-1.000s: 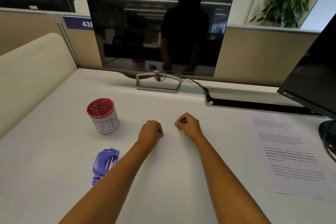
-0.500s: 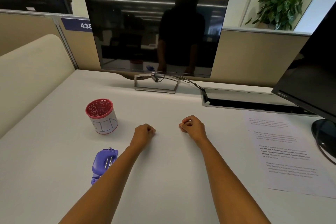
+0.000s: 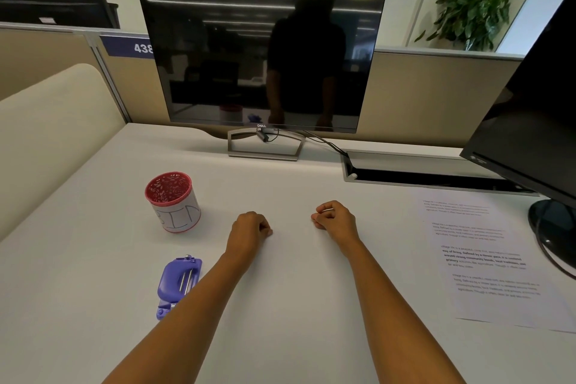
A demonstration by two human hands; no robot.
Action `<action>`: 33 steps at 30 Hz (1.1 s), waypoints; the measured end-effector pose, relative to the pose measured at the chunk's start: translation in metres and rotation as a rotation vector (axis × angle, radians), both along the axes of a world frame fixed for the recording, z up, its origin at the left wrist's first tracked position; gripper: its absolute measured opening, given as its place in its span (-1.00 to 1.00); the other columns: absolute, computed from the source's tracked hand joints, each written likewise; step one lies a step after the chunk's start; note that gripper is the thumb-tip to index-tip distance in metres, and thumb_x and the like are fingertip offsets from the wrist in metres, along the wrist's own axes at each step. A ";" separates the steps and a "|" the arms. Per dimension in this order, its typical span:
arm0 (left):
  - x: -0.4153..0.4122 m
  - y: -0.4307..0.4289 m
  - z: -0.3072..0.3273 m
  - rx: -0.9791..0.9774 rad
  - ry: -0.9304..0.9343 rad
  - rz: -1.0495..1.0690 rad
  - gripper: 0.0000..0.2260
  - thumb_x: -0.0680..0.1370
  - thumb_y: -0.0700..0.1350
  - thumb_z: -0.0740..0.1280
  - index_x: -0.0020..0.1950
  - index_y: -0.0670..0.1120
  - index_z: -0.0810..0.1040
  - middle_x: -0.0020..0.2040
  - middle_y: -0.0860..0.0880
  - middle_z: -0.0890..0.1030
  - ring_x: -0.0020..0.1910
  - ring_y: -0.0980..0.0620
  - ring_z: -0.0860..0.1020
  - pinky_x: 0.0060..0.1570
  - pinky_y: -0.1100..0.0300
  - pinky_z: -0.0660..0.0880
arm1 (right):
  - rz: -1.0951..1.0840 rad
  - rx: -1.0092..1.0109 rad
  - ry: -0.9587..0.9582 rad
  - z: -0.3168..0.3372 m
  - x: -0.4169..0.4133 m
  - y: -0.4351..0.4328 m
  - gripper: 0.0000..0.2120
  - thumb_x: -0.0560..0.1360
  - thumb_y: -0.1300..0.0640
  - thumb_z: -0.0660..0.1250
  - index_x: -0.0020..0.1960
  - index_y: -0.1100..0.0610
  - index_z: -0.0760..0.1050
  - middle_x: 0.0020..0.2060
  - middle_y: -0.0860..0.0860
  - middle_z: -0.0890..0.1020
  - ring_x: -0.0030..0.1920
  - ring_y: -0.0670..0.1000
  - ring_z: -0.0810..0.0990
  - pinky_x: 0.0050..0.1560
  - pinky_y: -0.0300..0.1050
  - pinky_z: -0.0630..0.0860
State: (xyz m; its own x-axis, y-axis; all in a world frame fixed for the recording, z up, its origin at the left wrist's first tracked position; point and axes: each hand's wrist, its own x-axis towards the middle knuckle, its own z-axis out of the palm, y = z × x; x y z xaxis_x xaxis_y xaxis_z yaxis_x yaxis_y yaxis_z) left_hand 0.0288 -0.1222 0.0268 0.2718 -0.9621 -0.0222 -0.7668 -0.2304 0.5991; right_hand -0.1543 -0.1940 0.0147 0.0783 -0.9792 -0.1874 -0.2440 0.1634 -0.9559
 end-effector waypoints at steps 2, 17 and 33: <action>-0.001 -0.007 0.005 0.076 -0.065 -0.047 -0.88 0.48 -0.25 0.34 -0.06 -0.26 0.65 -0.03 -0.18 0.67 -0.07 -0.13 0.62 -0.13 0.23 0.44 | 0.002 0.007 0.004 0.001 0.000 0.000 -0.91 0.46 0.32 0.34 -0.06 0.19 0.48 -0.14 0.13 0.64 -0.19 0.07 0.63 -0.11 -0.25 0.55; -0.003 -0.016 0.014 0.346 -0.074 -0.016 -0.65 0.53 -0.23 0.17 -0.45 -0.13 0.19 -0.42 -0.02 0.27 -0.48 0.09 0.22 -0.47 0.30 0.18 | -0.019 0.008 0.021 0.010 -0.004 0.011 -0.90 0.47 0.31 0.34 -0.03 0.20 0.49 -0.14 0.11 0.63 -0.15 0.08 0.63 -0.12 -0.23 0.57; 0.059 0.025 0.075 -0.068 1.041 0.271 -0.96 0.49 -0.34 0.32 -0.10 -0.31 0.55 -0.07 -0.19 0.59 -0.22 0.02 0.58 -0.07 0.25 0.59 | 0.080 -0.116 -0.041 0.071 0.069 0.032 -0.81 0.47 0.28 0.34 0.08 0.28 0.55 -0.03 0.19 0.65 -0.10 0.04 0.62 -0.01 -0.22 0.58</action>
State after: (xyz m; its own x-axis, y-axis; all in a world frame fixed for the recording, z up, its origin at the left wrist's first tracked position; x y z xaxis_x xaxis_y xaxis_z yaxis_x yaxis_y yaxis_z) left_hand 0.0882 -0.0972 0.1017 0.3546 -0.8807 -0.3141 0.1983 -0.2574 0.9457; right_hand -0.0852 -0.1624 0.0857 0.1620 -0.9844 -0.0681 -0.2119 0.0327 -0.9768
